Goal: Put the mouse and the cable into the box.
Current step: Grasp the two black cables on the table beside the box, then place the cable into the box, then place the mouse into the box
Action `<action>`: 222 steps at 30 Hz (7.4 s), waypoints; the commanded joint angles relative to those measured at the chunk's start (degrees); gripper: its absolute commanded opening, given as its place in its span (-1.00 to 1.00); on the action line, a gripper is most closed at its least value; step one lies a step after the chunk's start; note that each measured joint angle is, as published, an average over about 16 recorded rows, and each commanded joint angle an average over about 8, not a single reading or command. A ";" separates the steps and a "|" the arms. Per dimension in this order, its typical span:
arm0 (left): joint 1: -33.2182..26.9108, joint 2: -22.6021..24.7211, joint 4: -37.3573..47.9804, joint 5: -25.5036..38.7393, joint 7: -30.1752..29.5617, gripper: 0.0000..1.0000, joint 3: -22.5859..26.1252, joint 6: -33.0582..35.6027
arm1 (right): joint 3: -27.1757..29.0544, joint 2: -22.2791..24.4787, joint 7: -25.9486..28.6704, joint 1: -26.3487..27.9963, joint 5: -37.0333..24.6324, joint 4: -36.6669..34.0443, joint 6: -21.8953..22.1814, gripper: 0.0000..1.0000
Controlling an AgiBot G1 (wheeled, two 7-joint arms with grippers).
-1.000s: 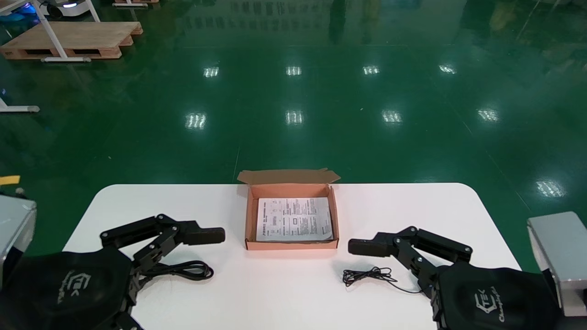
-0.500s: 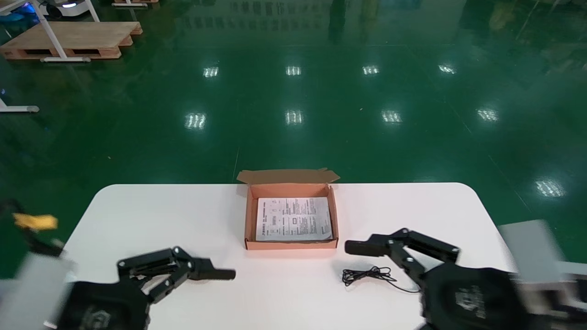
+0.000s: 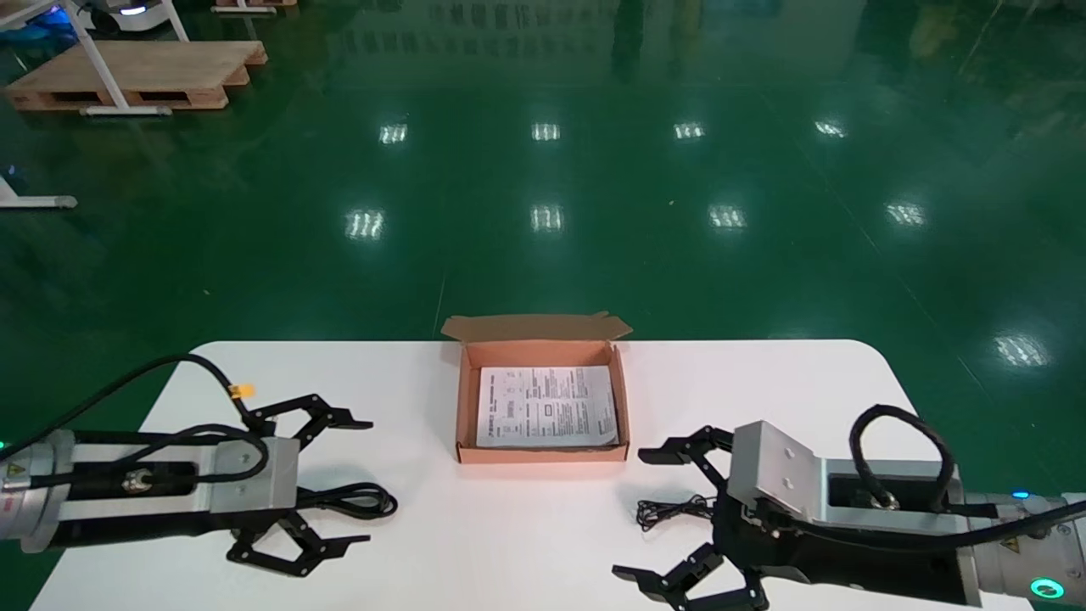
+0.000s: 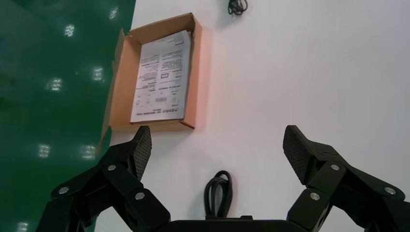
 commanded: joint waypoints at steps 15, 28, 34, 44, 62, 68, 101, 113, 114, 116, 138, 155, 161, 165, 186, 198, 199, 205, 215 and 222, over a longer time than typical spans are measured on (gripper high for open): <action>1.77 7.00 6.14 18.61 7.08 1.00 5.02 -13.46 | -1.60 -0.47 4.13 -2.33 -0.93 4.87 0.60 1.00; -4.06 16.53 28.28 27.73 10.91 1.00 9.23 -18.10 | -2.15 0.16 6.07 -2.80 -1.65 6.68 0.57 1.00; -4.24 18.01 31.78 28.92 13.50 1.00 9.95 -20.05 | -2.10 0.03 6.31 -3.00 -1.36 6.74 0.69 1.00; -4.40 18.64 33.20 29.34 14.54 1.00 10.20 -20.87 | -4.77 -2.70 3.49 -1.71 -11.35 2.69 5.76 1.00; -4.62 18.82 33.90 29.11 15.15 1.00 10.13 -20.91 | -13.04 -19.98 -17.70 9.37 -33.13 -31.82 19.76 1.00; -4.65 18.84 34.00 29.09 15.22 1.00 10.13 -20.93 | -12.49 -21.96 -19.99 10.49 -32.31 -38.16 21.41 1.00; -4.64 18.83 34.06 29.05 15.24 -1.00 10.11 -20.92 | -12.43 -22.28 -20.69 10.68 -32.11 -39.44 21.54 -1.00; -4.65 18.83 34.00 29.05 15.24 -1.00 10.10 -20.94 | -12.43 -22.22 -20.65 10.64 -32.11 -39.23 21.51 -1.00; -4.65 18.83 34.00 29.05 15.23 -1.00 10.10 -20.94 | -12.43 -22.22 -20.65 10.64 -32.11 -39.23 21.51 -1.00; -4.65 18.83 34.00 29.05 15.23 -1.00 10.10 -20.94 | -12.43 -22.21 -20.64 10.63 -32.12 -39.22 21.50 -1.00; -4.73 18.80 33.98 29.03 15.23 -1.00 10.06 -21.06 | -12.43 -22.17 -20.62 10.59 -32.14 -39.18 21.45 -1.00; -15.86 26.08 36.89 18.70 19.86 -1.00 4.36 -21.30 | -7.63 -13.88 -15.50 24.21 -32.69 -35.88 28.11 -1.00; -17.36 32.36 41.69 14.25 24.77 -1.00 3.08 -21.04 | -7.31 -13.46 -14.20 28.38 -34.18 -35.86 30.06 -1.00; -17.83 33.96 43.34 12.90 25.26 -1.00 2.54 -20.83 | -7.29 -13.38 -13.93 29.13 -34.48 -35.93 30.37 -1.00; -7.64 39.23 35.67 14.75 37.98 -1.00 11.47 -44.21 | -7.42 -13.58 -14.11 28.31 -34.49 -36.02 29.95 -1.00; -5.02 38.93 36.83 6.30 48.96 -0.90 23.10 -53.78 | -7.42 -13.58 -14.11 28.31 -34.49 -36.02 29.95 -1.00; -5.16 38.92 37.20 5.65 49.26 -0.65 23.52 -53.88 | -7.42 -13.58 -14.11 28.31 -34.49 -36.02 29.95 -1.00; -5.60 39.02 39.39 2.59 50.04 0.85 25.60 -54.06 | -7.41 -13.57 -14.08 28.32 -34.52 -36.03 29.95 -1.00; -5.70 39.01 39.29 2.79 50.06 1.00 25.48 -54.08 | -7.41 -13.57 -14.10 28.30 -34.52 -36.03 29.97 -1.00; -5.70 38.99 38.91 3.26 50.06 1.00 25.17 -54.08 | -7.41 -13.56 -14.11 28.29 -34.50 -36.03 29.97 -1.00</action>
